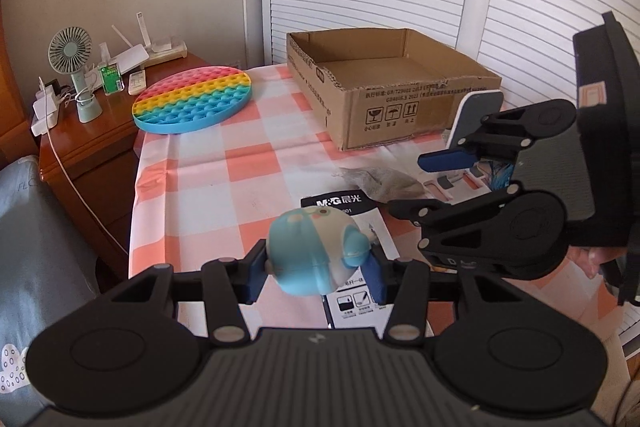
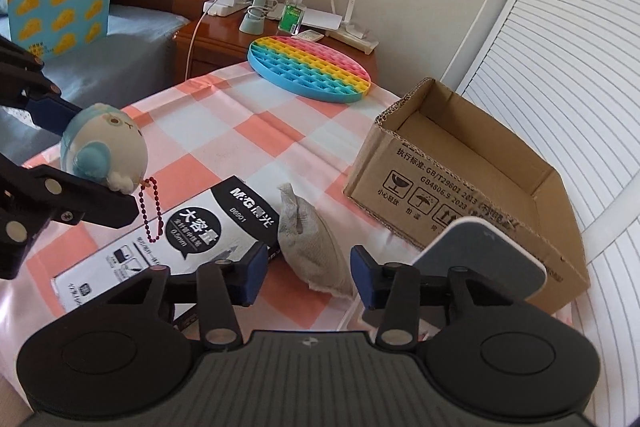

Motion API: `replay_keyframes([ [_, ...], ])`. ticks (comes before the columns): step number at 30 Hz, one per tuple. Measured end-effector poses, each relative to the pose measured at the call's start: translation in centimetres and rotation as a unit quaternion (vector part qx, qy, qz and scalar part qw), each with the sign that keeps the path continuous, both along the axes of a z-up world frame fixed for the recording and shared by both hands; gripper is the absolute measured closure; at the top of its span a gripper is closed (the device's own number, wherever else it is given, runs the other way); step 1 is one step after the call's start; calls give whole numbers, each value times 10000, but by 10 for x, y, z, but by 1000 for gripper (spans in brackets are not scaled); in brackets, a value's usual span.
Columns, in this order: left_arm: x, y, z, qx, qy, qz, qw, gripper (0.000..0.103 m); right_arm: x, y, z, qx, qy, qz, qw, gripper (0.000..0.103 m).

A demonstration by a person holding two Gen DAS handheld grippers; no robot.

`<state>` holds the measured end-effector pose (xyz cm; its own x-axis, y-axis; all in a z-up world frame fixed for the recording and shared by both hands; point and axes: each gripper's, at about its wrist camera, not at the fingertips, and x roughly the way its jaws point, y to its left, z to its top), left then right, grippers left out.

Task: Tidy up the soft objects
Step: 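Close the right tool on the grey cloth pouch while the left tool holds the plush bird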

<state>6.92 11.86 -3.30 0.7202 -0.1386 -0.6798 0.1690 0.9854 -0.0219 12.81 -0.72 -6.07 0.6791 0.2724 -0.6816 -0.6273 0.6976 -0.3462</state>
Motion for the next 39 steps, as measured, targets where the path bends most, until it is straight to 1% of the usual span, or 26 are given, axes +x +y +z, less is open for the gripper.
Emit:
replay_keyframes([
  [2,3,2,-1,-28,-1,5,10000,55,2,3,-3,-104,-33,58,9999,55],
  [4,6,3,-2,-53,2,11,10000,55,4,4,-6,-160,-21,94,9998,57],
  [5,7,3,-2,-64,10,11,10000,55,5,4,-7,-185,-3,108,9998,64],
  [6,8,4,-3,-78,17,5,10000,55,6,5,-8,-203,18,116,9997,72],
  [10,8,5,-4,-103,16,-2,9999,55,6,5,-9,-224,7,125,9997,80],
  [12,7,5,-4,-109,8,-1,9999,55,5,4,-8,-228,4,126,9997,87],
  [14,6,5,-4,-113,7,3,9999,55,2,3,-6,-221,21,125,9997,92],
  [15,5,5,-4,-111,5,6,9999,55,0,2,-4,-209,17,126,9997,93],
  [17,5,6,-4,-114,4,8,9999,55,-4,0,-2,-178,51,153,9997,92],
  [19,5,6,-4,-108,7,5,9999,55,-5,-1,-2,-204,49,139,9997,89],
  [20,5,6,-4,-96,10,3,10000,55,-5,-1,-3,-248,37,145,9996,83],
  [21,5,6,-5,-91,15,-1,10000,55,-5,0,-5,-323,43,153,9994,72],
  [22,5,6,-5,-91,17,-3,10000,55,-4,0,-6,-345,11,132,9993,70],
  [27,8,7,-6,-104,39,2,9999,55,3,3,-13,-466,-44,164,9988,69],
  [37,14,7,-11,-129,135,-35,9998,55,12,9,-21,-486,-120,259,9984,70],
  [39,15,7,-12,-137,152,-39,9998,55,12,9,-21,-489,-147,258,9984,73],
])
